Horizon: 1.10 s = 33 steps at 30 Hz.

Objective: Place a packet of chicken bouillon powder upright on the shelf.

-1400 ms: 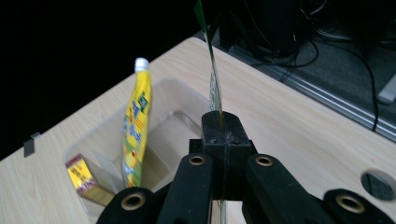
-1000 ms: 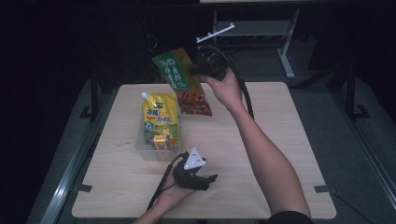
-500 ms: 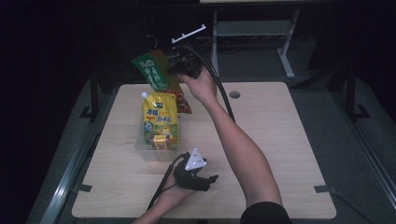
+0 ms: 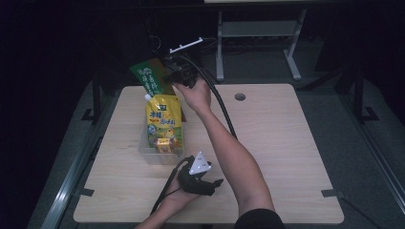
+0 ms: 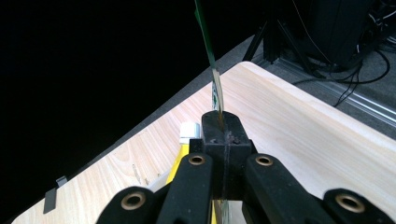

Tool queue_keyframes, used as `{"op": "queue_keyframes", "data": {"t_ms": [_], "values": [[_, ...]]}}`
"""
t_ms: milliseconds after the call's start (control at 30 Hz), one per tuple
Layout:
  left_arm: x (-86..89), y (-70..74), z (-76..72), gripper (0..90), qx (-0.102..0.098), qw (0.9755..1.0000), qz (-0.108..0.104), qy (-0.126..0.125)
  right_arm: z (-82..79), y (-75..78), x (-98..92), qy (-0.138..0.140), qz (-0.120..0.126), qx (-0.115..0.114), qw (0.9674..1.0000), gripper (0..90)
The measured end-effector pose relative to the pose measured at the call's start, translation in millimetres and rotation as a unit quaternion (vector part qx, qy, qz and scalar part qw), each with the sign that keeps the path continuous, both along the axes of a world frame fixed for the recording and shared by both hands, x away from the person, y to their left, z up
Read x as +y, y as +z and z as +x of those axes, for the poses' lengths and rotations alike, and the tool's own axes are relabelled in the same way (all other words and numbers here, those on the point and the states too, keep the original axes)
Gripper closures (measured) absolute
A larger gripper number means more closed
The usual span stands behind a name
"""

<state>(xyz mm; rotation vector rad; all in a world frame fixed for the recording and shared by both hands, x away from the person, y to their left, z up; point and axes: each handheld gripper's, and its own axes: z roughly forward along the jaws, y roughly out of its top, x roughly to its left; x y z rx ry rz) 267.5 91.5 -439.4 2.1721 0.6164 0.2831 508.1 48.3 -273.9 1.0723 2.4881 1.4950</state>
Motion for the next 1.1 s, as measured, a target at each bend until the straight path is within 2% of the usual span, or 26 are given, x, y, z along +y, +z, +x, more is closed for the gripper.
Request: {"op": "queue_keyframes", "data": {"t_ms": [67, 267, 300, 333, 400, 467, 500, 533, 633, 867, 967, 1033, 1100], "values": [[1.1, 0.9, 1.1, 28.5, -0.009, 0.9999, 0.013, -0.007, 0.1, -7.1, -0.4, -0.003, 0.006, 0.004, 1.0000, 90.0], [-0.5, 0.4, -0.1, 28.5, -0.009, 0.9998, 0.014, -0.008, -0.2, -27.3, -2.6, -0.016, 0.022, 0.012, 0.9996, 90.0], [-1.4, -0.2, -0.5, 28.5, -0.007, 0.9999, 0.009, -0.004, -0.6, -29.8, -3.7, -0.019, 0.026, 0.013, 0.9994, 90.0], [-0.9, 0.0, -0.2, 28.5, -0.007, 0.9998, 0.017, -0.010, -0.6, -32.2, -5.4, -0.021, 0.028, 0.012, 0.9993, 90.0], [-3.0, -1.4, -0.7, 28.5, -0.007, 0.9999, 0.011, -0.005, -1.1, -36.9, -8.5, -0.025, 0.042, 0.016, 0.9987, 90.0], [-2.9, -1.5, -0.5, 28.5, -0.009, 0.9997, 0.020, -0.012, -2.1, -42.5, -11.3, -0.031, 0.048, 0.016, 0.9983, 90.0], [-3.4, -1.6, -0.7, 28.5, -0.008, 0.9997, 0.019, -0.012, -2.6, -45.5, -12.2, -0.033, 0.050, 0.015, 0.9981, 90.0], [-5.2, -2.7, -1.8, 28.5, -0.006, 1.0000, 0.006, -0.005, -3.1, -48.6, -13.4, -0.035, 0.050, 0.012, 0.9981, 90.0], [-5.4, -2.8, -1.7, 28.5, -0.008, 0.9998, 0.014, -0.009, -4.4, -53.6, -18.1, -0.043, 0.063, 0.019, 0.9969, 90.0], [-6.4, -3.1, -1.2, 28.5, -0.008, 0.9998, 0.016, -0.010, -9.1, -53.4, -20.9, -0.040, 0.034, 0.001, 0.9987, 88.2], [-6.7, -3.4, -1.4, 28.5, -0.006, 0.9998, 0.014, -0.010, -11.3, -53.9, -20.0, -0.032, 0.013, 0.004, 0.9994, 85.0], [-6.7, -3.4, -1.3, 28.4, -0.007, 0.9998, 0.016, -0.011, -13.2, -55.2, -20.7, -0.026, -0.003, 0.004, 0.9997, 87.1], [-6.6, -3.3, -1.5, 28.4, -0.007, 0.9999, 0.013, -0.009, -14.3, -56.8, -23.3, -0.025, -0.008, 0.003, 0.9997, 87.2]]}}
